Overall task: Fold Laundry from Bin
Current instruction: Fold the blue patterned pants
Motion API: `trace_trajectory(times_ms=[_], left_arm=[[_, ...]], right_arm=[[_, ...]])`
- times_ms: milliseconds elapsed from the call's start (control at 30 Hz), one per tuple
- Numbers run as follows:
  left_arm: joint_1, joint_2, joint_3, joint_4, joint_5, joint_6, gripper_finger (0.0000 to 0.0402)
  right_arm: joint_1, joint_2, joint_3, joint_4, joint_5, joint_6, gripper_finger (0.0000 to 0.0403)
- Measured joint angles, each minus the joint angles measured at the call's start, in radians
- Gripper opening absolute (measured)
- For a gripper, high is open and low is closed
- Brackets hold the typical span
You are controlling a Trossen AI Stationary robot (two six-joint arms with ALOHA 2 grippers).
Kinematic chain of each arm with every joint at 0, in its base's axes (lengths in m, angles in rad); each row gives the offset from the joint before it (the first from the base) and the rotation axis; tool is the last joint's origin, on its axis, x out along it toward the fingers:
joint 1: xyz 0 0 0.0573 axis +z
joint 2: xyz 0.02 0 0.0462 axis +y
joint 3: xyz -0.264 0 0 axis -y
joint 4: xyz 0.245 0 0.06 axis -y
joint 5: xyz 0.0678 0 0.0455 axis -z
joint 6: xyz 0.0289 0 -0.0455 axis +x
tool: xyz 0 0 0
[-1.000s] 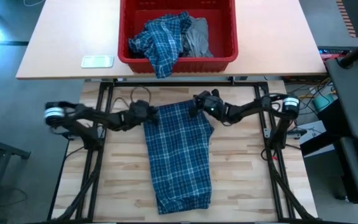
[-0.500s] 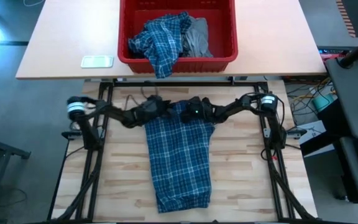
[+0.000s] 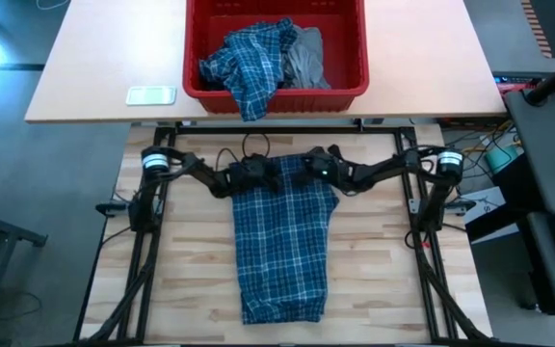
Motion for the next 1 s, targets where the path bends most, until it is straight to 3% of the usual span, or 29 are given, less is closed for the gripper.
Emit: trace_trajectory(times_ms=[133,333,467,600,800,1000], left_arm=[[-0.008,-0.018,-0.003,-0.026,0.011,0.018,0.0134],[-0.020,-0.068,-0.013,-0.079,0.027,0.039,0.0134],[-0.029,-0.217,-0.019,-0.221,0.083,0.093,0.0134],[-0.076,-0.444,-0.016,-0.385,0.081,0.170,0.0134],[-0.268,-0.696,-0.014,-0.612,0.079,0.089,0.0134],[-0.592,-0.707,0.057,-0.877,0.081,-0.143,0.0134]], right_arm=[[-0.047,0.024,-0.062,0.095,-0.026,0.060,0.0009],[-0.116,0.116,-0.052,0.003,-0.055,0.159,0.0009],[-0.104,0.073,-0.057,-0.019,-0.079,0.138,0.0009],[-0.042,-0.075,-0.059,-0.004,-0.086,-0.001,0.0009],[0.106,-0.307,-0.074,-0.102,-0.210,-0.124,0.0009],[0.371,-0.432,-0.076,-0.351,-0.301,-0.235,0.0009]])
